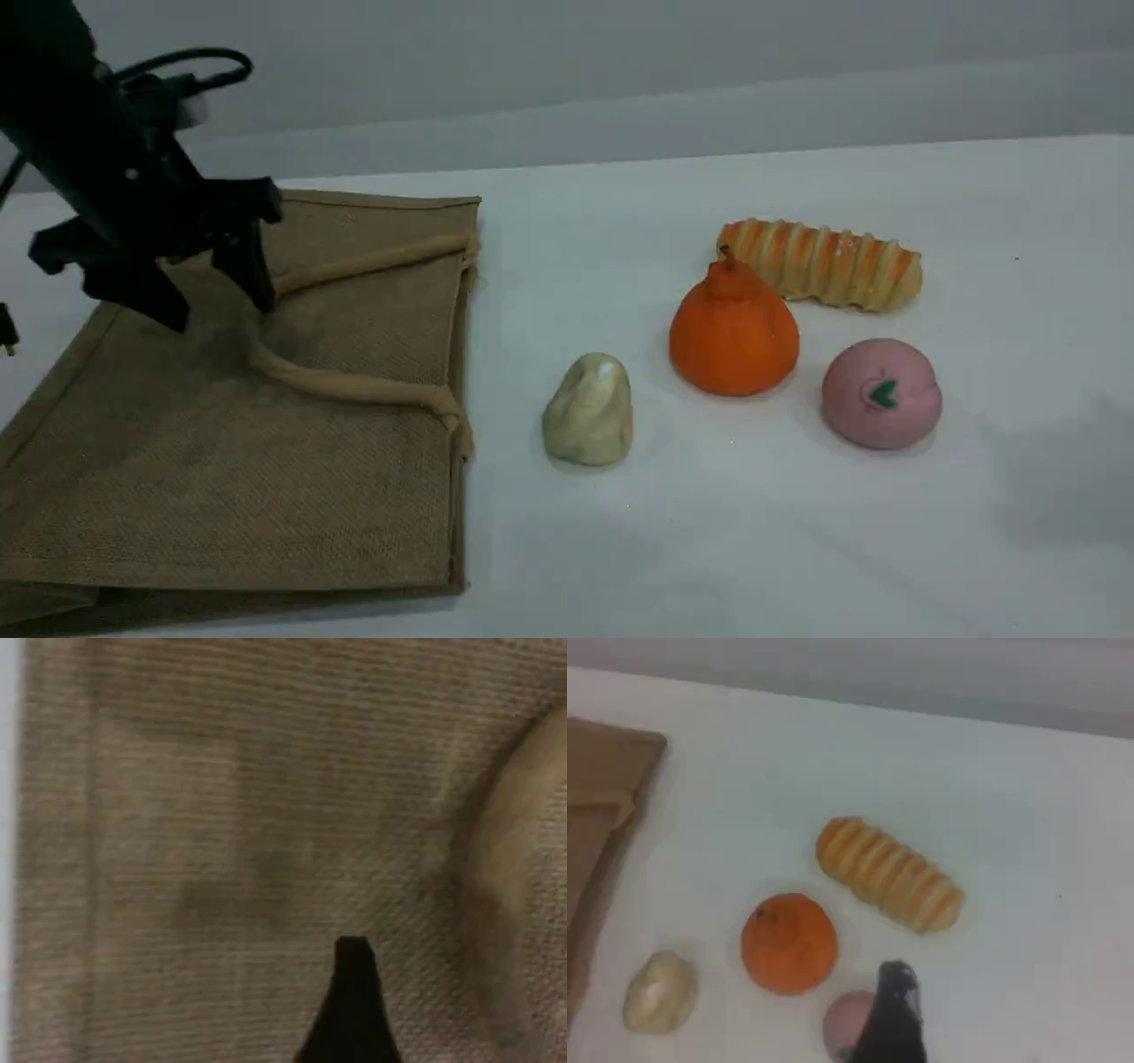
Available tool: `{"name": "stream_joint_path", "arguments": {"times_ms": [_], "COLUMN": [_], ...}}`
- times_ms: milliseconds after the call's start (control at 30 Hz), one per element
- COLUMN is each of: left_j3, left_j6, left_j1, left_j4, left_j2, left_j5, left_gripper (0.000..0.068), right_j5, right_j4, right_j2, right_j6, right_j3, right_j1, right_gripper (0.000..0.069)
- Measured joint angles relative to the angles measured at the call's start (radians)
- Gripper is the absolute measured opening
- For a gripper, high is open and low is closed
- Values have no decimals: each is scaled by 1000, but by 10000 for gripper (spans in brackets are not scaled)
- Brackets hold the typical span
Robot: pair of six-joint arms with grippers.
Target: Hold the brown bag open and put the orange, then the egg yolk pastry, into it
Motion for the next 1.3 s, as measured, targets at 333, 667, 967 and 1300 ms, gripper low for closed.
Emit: {"name": "stream_joint_path", "arguments": {"times_ms": [333, 667, 967, 1300], "left_j3": [-55, -56, -56, -78], "left_j6": [-2, -2, -2, 61], "left_j1": [-36, -36, -36, -35], "left_j4": [-18, -18, -15, -18], "left_j2": [71, 107, 111, 54], "left_j5": [3, 3, 3, 73], "left_gripper": [520, 477, 209, 85], "right_j5": [8, 8, 8, 12], "right_j4": [-3, -3, -3, -3], "right_j2": [0, 0, 0, 0], "right_j6": [0, 0, 0, 0], "right_j3": [0, 0, 0, 0], "right_j1": [0, 0, 0, 0], "right_gripper": [571, 571, 571, 571]}}
